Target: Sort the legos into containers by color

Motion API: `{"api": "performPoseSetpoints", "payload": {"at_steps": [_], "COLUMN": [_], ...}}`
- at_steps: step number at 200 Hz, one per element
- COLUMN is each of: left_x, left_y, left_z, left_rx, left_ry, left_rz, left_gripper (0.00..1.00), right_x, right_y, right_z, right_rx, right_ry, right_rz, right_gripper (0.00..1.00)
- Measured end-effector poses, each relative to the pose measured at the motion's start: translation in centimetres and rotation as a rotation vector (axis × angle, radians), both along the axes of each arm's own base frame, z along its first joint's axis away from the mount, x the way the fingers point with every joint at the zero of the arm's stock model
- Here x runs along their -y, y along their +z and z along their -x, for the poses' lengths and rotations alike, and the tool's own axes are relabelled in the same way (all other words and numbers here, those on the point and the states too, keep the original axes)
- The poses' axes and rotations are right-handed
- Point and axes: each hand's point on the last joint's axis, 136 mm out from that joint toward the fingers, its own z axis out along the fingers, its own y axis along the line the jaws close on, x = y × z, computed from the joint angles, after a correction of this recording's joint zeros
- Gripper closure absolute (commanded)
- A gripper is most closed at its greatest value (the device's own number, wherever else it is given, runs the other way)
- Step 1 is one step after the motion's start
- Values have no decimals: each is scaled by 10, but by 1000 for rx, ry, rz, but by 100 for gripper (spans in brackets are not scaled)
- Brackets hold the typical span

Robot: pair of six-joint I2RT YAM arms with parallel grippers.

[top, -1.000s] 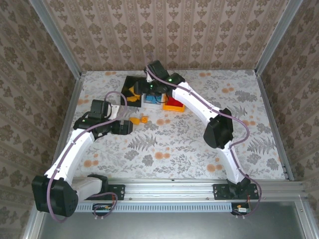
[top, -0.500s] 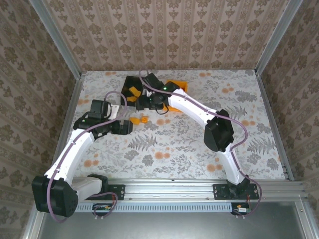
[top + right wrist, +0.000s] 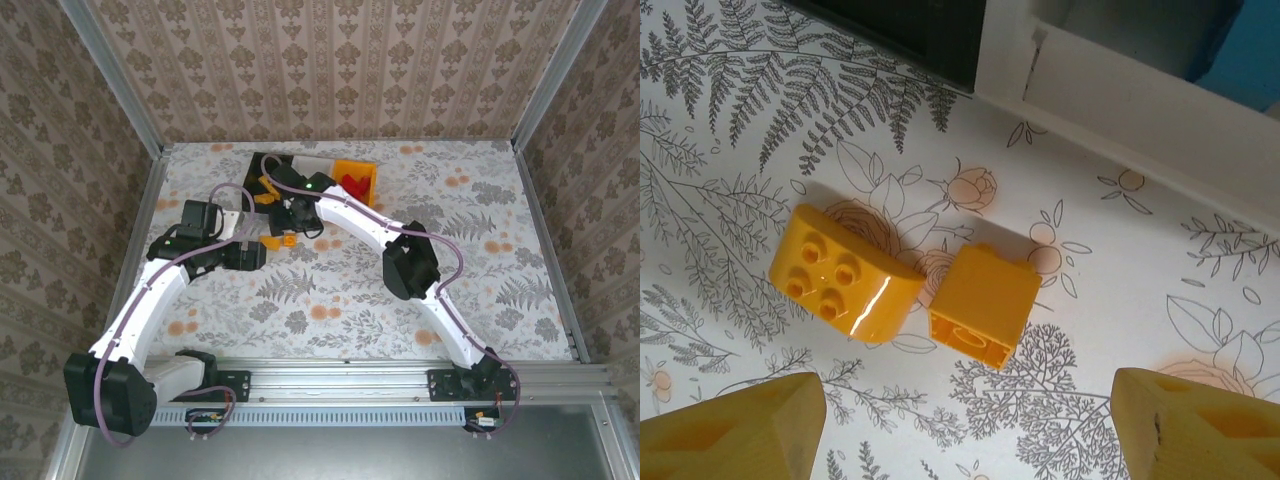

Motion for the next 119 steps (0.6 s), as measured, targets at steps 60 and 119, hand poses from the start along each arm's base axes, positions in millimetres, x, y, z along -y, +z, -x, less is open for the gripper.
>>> {"api": "performPoseSetpoints", "payload": {"at_steps": [60, 119], "left_x": [0, 0], "left_y": [0, 0], "left_z": [0, 0], "left_rx": [0, 0], "left_ry": [0, 0], "left_rz": [0, 0], "left_gripper": [0, 0], "right_x": [-1, -2], "right_y": [-11, -41], "right_z": [1, -1], "right_rx": [-11, -42], "right_ry": [6, 4], "right_rz": [32, 61], "right_gripper": [29, 36]}}
